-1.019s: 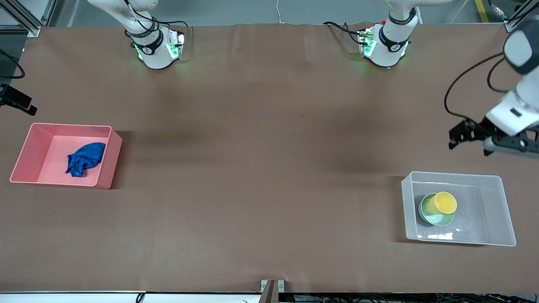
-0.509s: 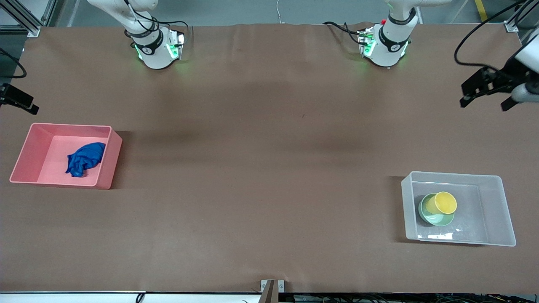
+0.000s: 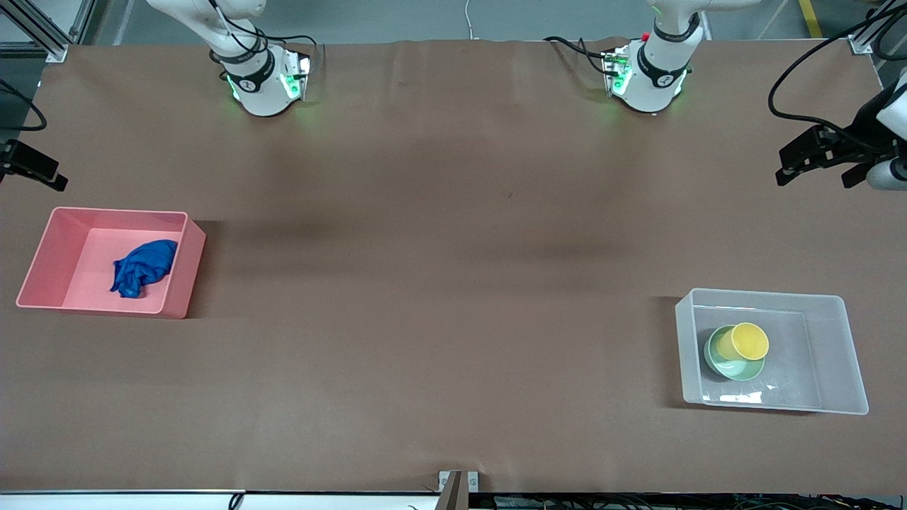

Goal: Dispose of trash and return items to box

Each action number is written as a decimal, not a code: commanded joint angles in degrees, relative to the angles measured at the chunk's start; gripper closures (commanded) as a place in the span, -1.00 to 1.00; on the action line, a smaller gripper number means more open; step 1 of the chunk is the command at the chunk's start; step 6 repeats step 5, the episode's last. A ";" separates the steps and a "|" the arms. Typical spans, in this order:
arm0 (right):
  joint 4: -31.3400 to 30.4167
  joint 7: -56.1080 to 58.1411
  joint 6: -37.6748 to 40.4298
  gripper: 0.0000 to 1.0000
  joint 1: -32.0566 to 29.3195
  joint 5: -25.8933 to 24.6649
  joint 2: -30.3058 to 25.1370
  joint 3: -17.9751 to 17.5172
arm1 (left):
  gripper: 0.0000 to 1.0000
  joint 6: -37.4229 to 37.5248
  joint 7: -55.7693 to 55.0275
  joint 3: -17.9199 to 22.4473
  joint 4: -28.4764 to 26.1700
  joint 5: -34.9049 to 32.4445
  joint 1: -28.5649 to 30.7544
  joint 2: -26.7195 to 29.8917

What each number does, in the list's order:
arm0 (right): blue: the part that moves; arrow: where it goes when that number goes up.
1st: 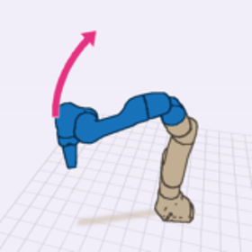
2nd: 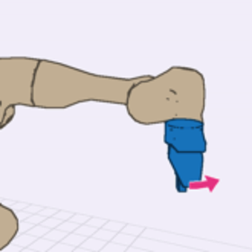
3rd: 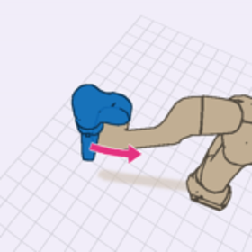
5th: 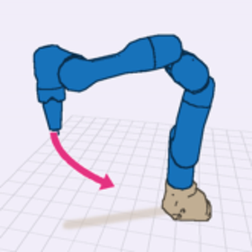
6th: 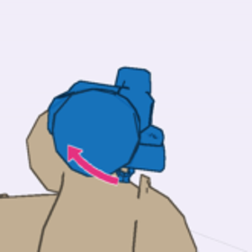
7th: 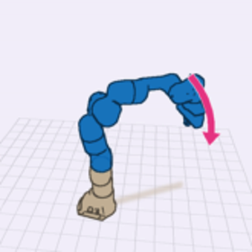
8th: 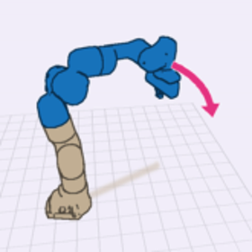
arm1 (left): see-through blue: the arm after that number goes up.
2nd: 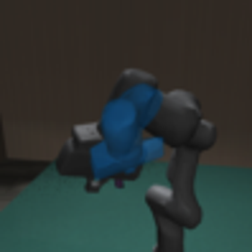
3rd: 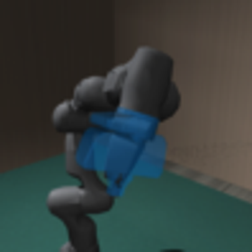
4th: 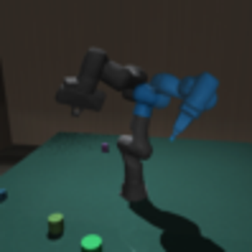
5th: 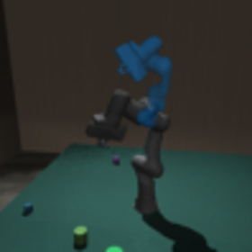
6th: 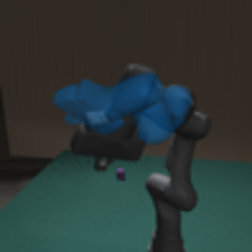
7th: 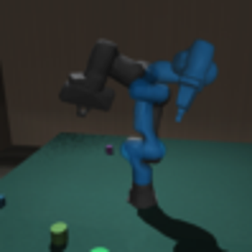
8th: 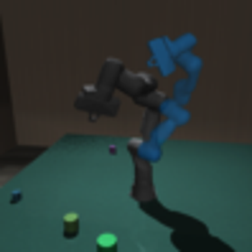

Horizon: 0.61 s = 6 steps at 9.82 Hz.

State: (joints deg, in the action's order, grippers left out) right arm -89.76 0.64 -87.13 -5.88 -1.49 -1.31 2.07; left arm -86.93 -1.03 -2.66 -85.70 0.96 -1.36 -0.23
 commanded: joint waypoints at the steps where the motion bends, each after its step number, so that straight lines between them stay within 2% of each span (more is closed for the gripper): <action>1: -1.04 -0.03 0.11 -1.00 -0.01 -0.70 -1.15 -0.05 | -0.94 -1.39 -0.20 -0.24 -3.94 -0.26 0.13 1.37; 6: -1.04 -0.03 0.29 -1.00 -0.01 -0.70 -1.15 -0.05 | -0.95 -1.31 0.42 -0.15 -4.04 -0.87 0.13 1.37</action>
